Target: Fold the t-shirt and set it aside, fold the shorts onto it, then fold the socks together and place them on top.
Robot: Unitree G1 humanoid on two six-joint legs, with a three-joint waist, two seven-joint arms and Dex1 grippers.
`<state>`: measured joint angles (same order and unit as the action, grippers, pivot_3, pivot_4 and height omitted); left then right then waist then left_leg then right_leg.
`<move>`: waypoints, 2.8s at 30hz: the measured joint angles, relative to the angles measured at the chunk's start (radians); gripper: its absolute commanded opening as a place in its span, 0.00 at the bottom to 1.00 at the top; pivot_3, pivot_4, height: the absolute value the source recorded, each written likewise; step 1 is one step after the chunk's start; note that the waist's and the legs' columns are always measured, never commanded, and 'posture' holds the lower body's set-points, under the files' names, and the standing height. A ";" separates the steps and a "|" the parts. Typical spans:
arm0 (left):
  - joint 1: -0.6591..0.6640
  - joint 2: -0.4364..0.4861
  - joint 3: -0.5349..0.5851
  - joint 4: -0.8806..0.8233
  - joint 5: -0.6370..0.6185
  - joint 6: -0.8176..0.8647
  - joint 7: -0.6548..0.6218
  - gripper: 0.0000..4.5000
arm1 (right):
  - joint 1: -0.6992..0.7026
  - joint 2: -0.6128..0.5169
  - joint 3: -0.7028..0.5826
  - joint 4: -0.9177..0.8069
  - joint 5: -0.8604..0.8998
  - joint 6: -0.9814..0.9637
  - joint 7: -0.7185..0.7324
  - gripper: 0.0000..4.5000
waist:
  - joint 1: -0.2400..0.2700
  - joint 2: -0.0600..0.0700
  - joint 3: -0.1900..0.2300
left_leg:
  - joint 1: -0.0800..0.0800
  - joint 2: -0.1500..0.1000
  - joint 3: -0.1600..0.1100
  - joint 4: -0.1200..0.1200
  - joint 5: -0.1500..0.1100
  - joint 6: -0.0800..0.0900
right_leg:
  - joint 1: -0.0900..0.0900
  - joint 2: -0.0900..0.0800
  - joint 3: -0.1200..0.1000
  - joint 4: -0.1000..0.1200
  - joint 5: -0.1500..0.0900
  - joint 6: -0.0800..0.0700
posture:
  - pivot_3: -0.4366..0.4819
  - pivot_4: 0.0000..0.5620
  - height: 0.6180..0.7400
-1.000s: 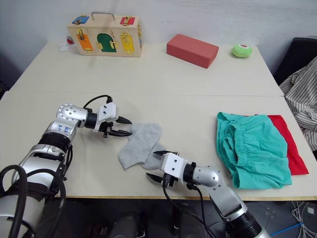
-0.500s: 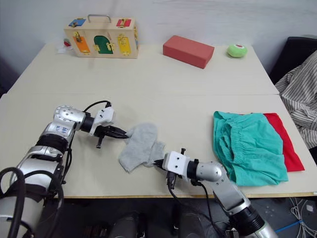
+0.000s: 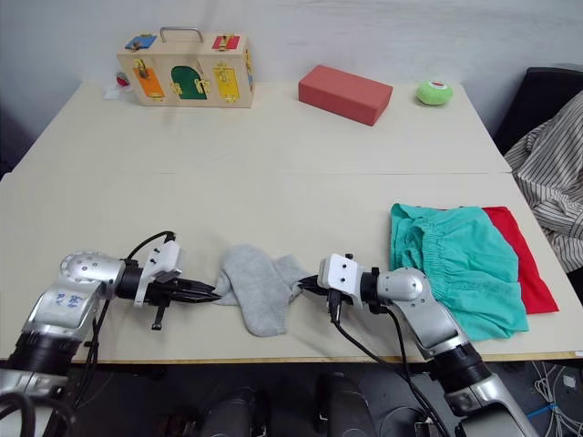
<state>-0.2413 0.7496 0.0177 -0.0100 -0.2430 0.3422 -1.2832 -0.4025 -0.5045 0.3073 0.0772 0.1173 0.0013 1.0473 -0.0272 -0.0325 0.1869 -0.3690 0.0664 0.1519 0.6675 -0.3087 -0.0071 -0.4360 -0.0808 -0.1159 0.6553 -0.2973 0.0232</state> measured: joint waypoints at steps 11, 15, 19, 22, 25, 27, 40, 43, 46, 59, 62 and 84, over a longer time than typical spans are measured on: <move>0.108 0.125 0.146 -0.135 -0.199 0.358 0.092 0.62 | 0.128 -0.144 -0.160 -0.200 0.273 0.216 0.117 0.81 | 0.000 0.000 0.000 | 0.000 0.000 -0.001 -0.002 0.000 0.000 | -0.001 0.000 0.000 -0.001 0.000 0.000 | 0.48 0.27 1.00; 0.099 0.213 0.215 -0.122 -0.267 0.533 0.099 0.87 | 0.200 -0.231 -0.218 -0.350 0.426 0.479 0.100 1.00 | -0.001 0.001 0.000 | 0.000 0.000 -0.002 -0.003 -0.003 0.003 | -0.001 0.000 0.000 -0.001 0.000 -0.001 | 0.48 0.27 1.00; -0.111 0.121 0.193 0.016 -0.279 0.591 0.200 0.87 | 0.244 -0.219 -0.190 -0.483 0.505 0.734 -0.032 1.00 | 0.019 0.001 0.001 | 0.000 0.000 -0.004 -0.003 -0.002 0.002 | -0.001 0.000 -0.002 0.000 0.000 -0.002 | 0.48 0.27 1.00; -0.222 0.077 0.103 0.119 -0.218 0.550 0.243 0.87 | 0.252 -0.125 -0.122 -0.525 0.499 0.831 -0.159 1.00 | 0.024 0.000 0.000 | -0.002 -0.001 -0.002 -0.003 0.000 -0.002 | -0.002 0.000 -0.001 0.000 0.001 -0.002 | 0.48 0.27 1.00; -0.308 0.023 0.015 0.225 -0.169 0.500 0.255 0.87 | 0.241 -0.049 -0.090 -0.550 0.485 0.877 -0.269 1.00 | 0.022 -0.001 0.000 | -0.002 -0.001 -0.001 -0.002 0.000 -0.002 | -0.003 0.001 0.000 0.000 0.001 -0.002 | 0.48 0.27 1.00; -0.354 -0.003 -0.035 0.281 -0.138 0.466 0.249 0.87 | 0.222 -0.019 -0.063 -0.553 0.466 0.883 -0.309 1.00 | 0.021 -0.002 -0.001 | -0.002 -0.001 0.000 -0.002 0.000 -0.002 | -0.003 0.001 -0.001 0.000 0.001 -0.002 | 0.48 0.27 1.00; -0.553 -0.119 -0.174 0.534 0.003 0.322 0.168 0.61 | 0.134 0.093 0.009 -0.504 0.420 0.939 -0.430 0.72 | 0.023 -0.005 -0.005 | -0.001 -0.001 -0.001 -0.001 0.001 -0.002 | -0.002 0.001 -0.001 0.002 0.000 -0.002 | 0.48 0.27 1.00; -0.547 -0.124 -0.181 0.531 0.013 0.312 0.159 0.40 | 0.131 0.092 0.009 -0.491 0.411 0.938 -0.431 0.49 | 0.023 -0.005 -0.006 | -0.001 -0.001 0.000 -0.001 0.001 -0.001 | -0.002 0.001 -0.001 0.000 0.000 -0.002 | 0.48 0.27 1.00; -0.525 -0.128 -0.181 0.502 0.012 0.315 0.150 0.19 | 0.131 0.079 -0.001 -0.482 0.415 0.944 -0.421 0.25 | 0.023 -0.005 -0.006 | -0.002 -0.001 0.000 -0.001 0.000 -0.001 | -0.002 0.001 0.000 -0.001 0.000 -0.002 | 0.48 0.27 1.00; -0.406 -0.158 -0.080 0.372 -0.069 0.341 0.167 0.00 | 0.123 0.012 -0.081 -0.490 0.526 1.094 -0.357 0.01 | 0.024 -0.005 -0.006 | -0.003 -0.001 -0.001 -0.001 0.000 0.000 | -0.001 0.000 -0.001 -0.002 0.000 -0.001 | 0.48 0.27 1.00; -0.373 -0.139 -0.031 0.285 -0.118 0.375 0.168 0.00 | 0.112 -0.023 -0.131 -0.499 0.623 1.205 -0.330 0.01 | 0.024 -0.005 -0.006 | -0.003 -0.001 -0.001 -0.001 0.000 0.001 | -0.001 0.000 -0.001 -0.002 0.000 -0.001 | 0.48 0.27 1.00; 0.204 -0.231 0.358 -0.574 -0.390 0.725 0.639 0.00 | -0.378 -0.190 0.030 -0.087 0.568 1.164 0.027 0.01 | -0.002 -0.001 -0.002 | -0.003 0.000 -0.001 -0.004 0.000 0.000 | -0.003 0.000 0.000 -0.003 0.000 -0.001 | 0.48 0.27 1.00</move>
<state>-0.0376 0.5181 0.3759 -0.5835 -0.6328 1.0675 -0.6445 -0.7805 -0.6944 0.3368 -0.0094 0.6854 1.1657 1.0742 -0.0287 -0.0335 0.1852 -0.3724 0.0660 0.1509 0.6638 -0.3090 -0.0074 -0.4395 -0.0811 -0.1157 0.6525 -0.2970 0.0218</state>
